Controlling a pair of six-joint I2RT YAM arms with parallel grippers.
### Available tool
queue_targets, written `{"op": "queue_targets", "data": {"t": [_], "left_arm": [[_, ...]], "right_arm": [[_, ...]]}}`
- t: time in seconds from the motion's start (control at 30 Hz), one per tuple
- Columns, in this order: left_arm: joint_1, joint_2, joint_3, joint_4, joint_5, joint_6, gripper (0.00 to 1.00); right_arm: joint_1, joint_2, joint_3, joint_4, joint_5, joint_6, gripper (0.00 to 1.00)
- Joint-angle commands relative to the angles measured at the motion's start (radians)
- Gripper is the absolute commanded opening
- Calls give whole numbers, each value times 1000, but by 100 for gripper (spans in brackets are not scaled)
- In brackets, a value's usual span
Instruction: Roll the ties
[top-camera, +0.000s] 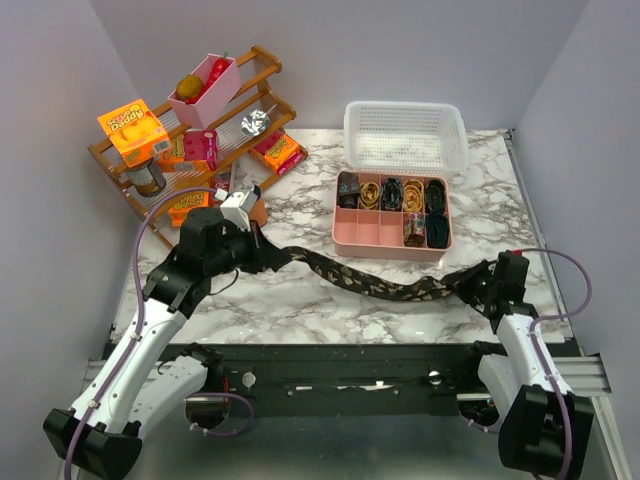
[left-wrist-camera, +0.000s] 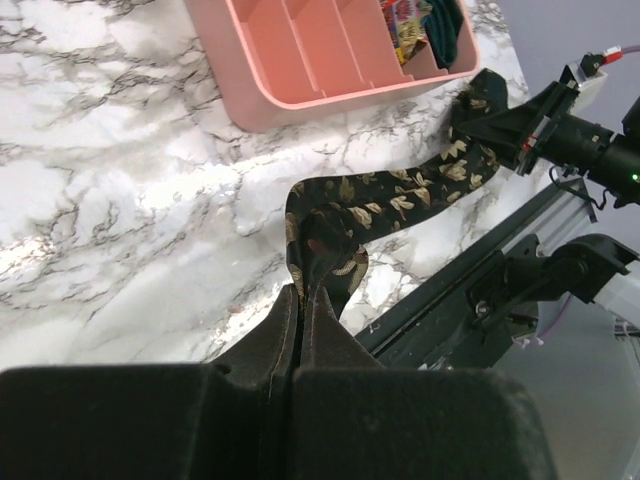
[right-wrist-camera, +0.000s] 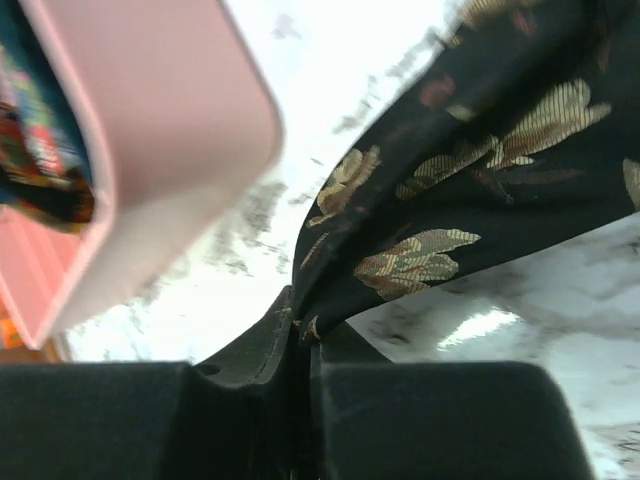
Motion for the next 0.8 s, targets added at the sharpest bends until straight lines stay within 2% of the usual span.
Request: {"op": "queue_targets", "data": {"t": [0.0,0.07,0.17,0.2,0.23,0.3,0.4,0.43,0.5,0.53,0.77], "left_arm": [[7,-16,20,-71,-102,-10,0],[9,-6,30,-117,-134,-25,0],[10,0,45,-166,-165,-63,0],[10,-8,45,-174,-177,-73,0],[10,-11,43,-181,-197,-89,0],[10,-17,39,-210,-263,-99,0],[10,-16,30,-235,-338,-117,0],[12,-14,27,-240,-355,-123,0],[12,-11,16,-238,-383,-137,0],[12,-3,11,-235,-385,-142,0],[13,41,5,-230,-366,-175,0]], "right_arm": [[1,72,-21,52,-26,-22,21],[2,136,2,74,-42,-53,24],[2,235,54,66,-91,-137,42],[1,305,83,60,-111,-168,43],[2,334,94,60,-151,-183,51],[2,406,115,52,-179,-214,54],[2,427,115,46,-213,-231,61],[2,414,115,37,-223,-238,76],[2,390,111,23,-249,-237,77],[2,376,112,9,-262,-235,100],[2,230,192,-139,-280,-275,100]]}}
